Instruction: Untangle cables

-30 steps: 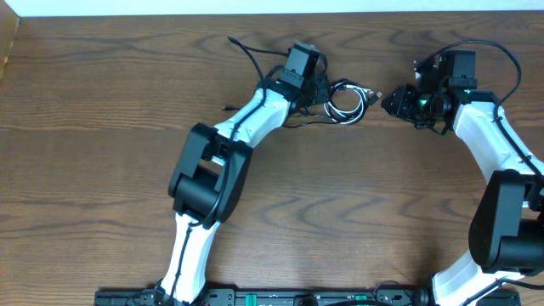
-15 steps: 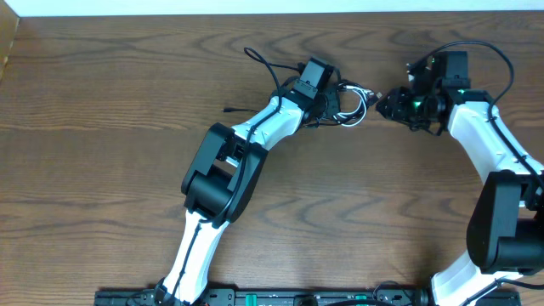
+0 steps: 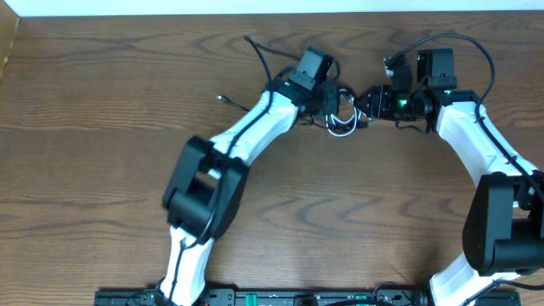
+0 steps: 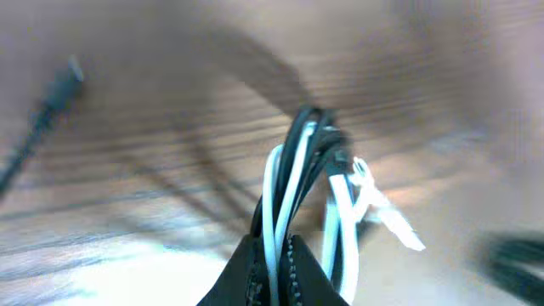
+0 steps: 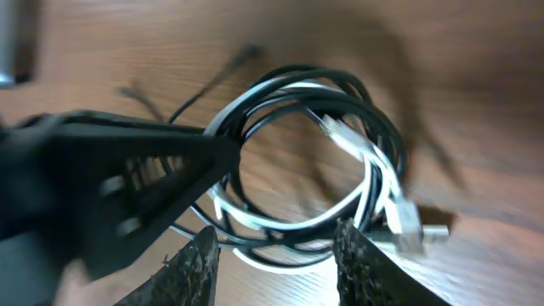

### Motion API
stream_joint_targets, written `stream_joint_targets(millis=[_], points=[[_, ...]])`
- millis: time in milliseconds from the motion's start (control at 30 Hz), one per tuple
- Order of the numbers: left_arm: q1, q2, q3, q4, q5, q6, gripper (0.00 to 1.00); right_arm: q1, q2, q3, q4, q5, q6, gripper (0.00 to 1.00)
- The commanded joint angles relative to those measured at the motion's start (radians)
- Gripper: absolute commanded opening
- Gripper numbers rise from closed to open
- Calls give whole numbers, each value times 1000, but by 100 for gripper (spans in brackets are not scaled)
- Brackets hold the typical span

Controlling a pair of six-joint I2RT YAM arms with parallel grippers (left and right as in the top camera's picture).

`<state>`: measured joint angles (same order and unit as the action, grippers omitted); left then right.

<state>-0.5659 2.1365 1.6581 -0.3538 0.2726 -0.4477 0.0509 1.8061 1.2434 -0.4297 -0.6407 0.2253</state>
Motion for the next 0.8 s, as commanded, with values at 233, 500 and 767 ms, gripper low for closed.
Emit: stream_joint_targets(millis=[233,500,767], points=[[49,-180,-1,-20,296,133,7,3,-184,2,4,-25,98,43],[144,-192,-1,84,631,-1,7,37,-113,2,-23,139,166,42],[144,-192,-1,295,869,-171,8,75,-29,2,72,270,265,43]])
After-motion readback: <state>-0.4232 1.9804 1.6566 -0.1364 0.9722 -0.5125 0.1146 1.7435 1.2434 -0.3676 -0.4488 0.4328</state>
